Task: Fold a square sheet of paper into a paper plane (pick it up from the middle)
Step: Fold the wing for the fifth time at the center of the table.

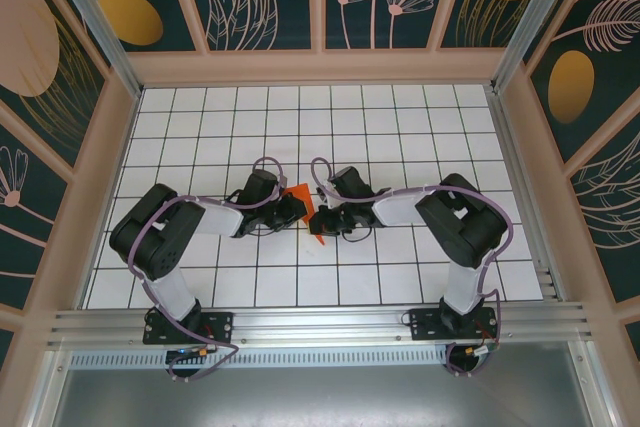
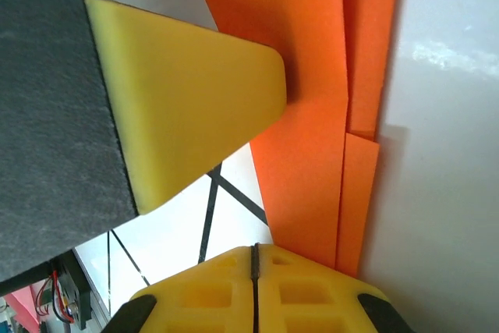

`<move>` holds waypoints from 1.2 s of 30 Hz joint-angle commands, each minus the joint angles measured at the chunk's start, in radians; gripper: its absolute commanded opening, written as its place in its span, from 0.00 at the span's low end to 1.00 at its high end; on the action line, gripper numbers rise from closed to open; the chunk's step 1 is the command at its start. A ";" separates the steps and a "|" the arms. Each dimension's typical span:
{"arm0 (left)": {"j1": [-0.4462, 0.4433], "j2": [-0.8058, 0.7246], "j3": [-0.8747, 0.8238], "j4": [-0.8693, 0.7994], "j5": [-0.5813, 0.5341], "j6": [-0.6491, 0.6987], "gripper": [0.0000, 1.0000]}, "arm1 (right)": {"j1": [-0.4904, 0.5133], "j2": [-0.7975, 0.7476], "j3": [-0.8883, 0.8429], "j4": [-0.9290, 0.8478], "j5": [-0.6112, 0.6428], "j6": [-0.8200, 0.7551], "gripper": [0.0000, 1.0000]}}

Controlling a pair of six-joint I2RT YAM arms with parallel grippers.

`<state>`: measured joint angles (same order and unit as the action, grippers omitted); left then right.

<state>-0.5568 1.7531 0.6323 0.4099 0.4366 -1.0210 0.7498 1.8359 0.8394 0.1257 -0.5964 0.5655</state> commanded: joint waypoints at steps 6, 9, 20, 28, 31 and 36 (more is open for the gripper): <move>-0.003 0.039 -0.006 -0.161 -0.137 0.023 0.15 | 0.009 -0.027 -0.085 -0.121 -0.020 -0.044 0.09; -0.002 0.040 -0.006 -0.162 -0.142 0.017 0.15 | 0.011 -0.045 -0.108 -0.131 -0.026 -0.048 0.08; -0.002 0.034 -0.003 -0.168 -0.150 0.013 0.15 | 0.017 -0.091 -0.182 -0.196 -0.013 -0.068 0.08; -0.002 0.050 0.025 -0.200 -0.158 0.041 0.15 | 0.016 -0.080 -0.187 -0.177 -0.015 -0.070 0.08; -0.003 0.044 0.057 -0.244 -0.188 0.073 0.15 | 0.017 -0.066 -0.180 -0.172 -0.005 -0.070 0.08; -0.002 0.038 0.123 -0.324 -0.256 0.126 0.16 | 0.016 -0.056 -0.191 -0.172 0.013 -0.070 0.07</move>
<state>-0.5789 1.7508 0.7284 0.2138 0.3668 -0.9688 0.7509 1.7313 0.7040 0.1276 -0.5999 0.5171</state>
